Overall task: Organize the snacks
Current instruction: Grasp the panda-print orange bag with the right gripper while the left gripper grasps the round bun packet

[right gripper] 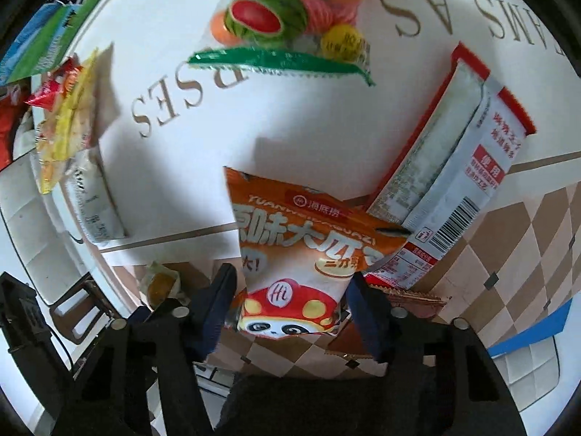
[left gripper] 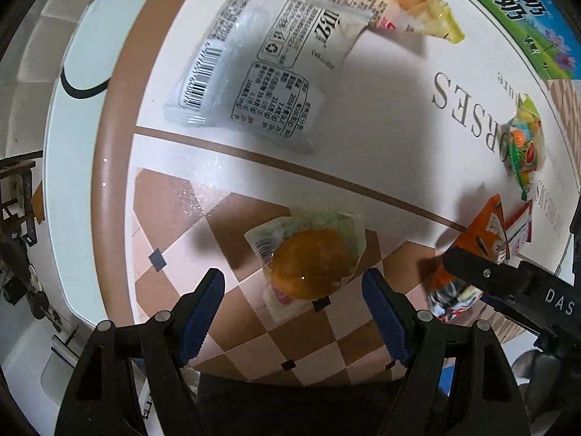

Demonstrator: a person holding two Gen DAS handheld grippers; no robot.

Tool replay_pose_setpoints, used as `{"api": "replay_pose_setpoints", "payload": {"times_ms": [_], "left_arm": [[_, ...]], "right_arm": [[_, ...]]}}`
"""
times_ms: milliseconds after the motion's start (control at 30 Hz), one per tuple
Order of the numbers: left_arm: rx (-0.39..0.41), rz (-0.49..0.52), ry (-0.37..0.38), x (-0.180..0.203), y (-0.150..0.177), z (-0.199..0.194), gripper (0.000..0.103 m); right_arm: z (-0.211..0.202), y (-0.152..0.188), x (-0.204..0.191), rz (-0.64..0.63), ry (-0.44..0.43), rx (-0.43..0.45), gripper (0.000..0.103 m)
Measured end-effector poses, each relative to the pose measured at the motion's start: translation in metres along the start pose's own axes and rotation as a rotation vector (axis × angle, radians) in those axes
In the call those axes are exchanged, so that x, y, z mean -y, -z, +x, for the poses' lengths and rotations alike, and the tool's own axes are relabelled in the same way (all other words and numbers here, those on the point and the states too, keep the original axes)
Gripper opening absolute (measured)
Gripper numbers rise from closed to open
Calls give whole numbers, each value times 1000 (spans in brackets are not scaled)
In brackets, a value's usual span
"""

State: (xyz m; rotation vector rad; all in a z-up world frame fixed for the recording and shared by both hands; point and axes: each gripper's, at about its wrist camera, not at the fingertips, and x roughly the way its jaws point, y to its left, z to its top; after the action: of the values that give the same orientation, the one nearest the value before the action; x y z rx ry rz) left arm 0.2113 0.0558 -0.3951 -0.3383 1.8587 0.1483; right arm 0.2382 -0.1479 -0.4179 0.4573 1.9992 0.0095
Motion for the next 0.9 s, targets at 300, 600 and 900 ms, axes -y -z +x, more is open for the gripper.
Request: {"api": "replay_pose_setpoints", "payload": {"times_ms": [300, 600, 900], "left_arm": [[-11, -8, -3, 1, -6, 21, 72], [62, 5, -36, 4, -7, 16, 51], [104, 12, -6, 12, -4, -20, 47]], "right_arm": [[1, -5, -13, -32, 53, 7, 61], [14, 4, -40, -93, 130, 41, 41], [-6, 22, -50, -142, 111, 92, 38]]}}
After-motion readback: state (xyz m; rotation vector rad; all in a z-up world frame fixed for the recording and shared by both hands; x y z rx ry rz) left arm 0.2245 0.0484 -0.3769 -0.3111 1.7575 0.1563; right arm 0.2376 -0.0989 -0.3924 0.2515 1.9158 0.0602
